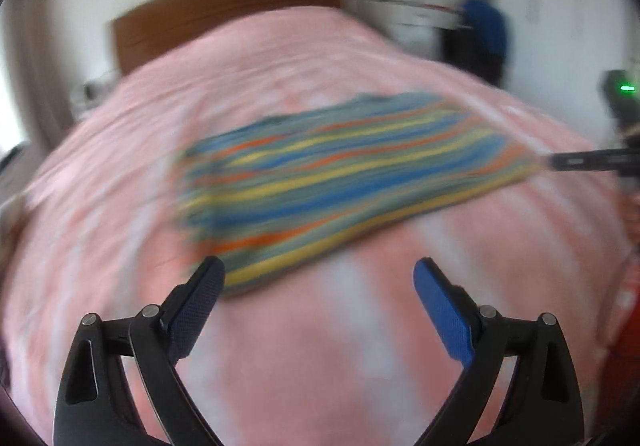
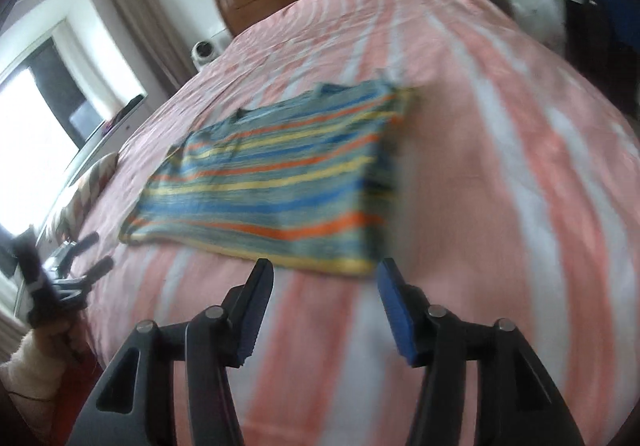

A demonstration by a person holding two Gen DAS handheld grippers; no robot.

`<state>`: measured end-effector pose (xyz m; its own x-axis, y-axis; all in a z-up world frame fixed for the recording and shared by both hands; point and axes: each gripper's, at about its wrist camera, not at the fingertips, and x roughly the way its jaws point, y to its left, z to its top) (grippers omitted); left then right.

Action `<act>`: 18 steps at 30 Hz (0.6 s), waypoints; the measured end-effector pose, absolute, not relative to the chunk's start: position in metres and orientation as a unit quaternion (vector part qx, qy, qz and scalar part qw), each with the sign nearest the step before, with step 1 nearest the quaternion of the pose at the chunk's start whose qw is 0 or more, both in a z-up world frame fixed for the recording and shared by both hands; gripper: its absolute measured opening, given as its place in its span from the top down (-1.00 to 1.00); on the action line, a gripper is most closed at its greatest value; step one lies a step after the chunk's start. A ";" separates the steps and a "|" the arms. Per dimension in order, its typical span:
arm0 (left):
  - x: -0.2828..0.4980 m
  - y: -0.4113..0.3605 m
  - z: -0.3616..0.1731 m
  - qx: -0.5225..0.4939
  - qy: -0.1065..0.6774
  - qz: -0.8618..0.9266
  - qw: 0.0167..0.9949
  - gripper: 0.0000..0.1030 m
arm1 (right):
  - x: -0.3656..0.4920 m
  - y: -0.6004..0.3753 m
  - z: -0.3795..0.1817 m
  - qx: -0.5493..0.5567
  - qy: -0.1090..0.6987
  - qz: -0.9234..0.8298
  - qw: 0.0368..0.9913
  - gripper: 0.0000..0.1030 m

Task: Fold small clothes

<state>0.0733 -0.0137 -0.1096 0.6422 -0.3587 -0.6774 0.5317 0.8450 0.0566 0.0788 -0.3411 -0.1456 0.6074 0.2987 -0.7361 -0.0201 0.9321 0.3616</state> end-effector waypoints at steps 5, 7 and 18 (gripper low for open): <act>0.083 -0.145 -0.127 0.191 0.359 -0.355 0.842 -0.81 | 0.077 -0.386 -0.149 0.205 0.421 0.073 0.881 -0.05; 0.091 -0.189 -0.138 0.224 0.353 -0.366 0.831 -0.80 | 0.085 -0.398 -0.147 0.215 0.419 0.079 0.878 -0.05; 0.110 -0.250 -0.169 0.242 0.353 -0.355 0.831 0.57 | 0.238 -0.432 -0.188 0.287 0.474 0.166 0.816 -0.05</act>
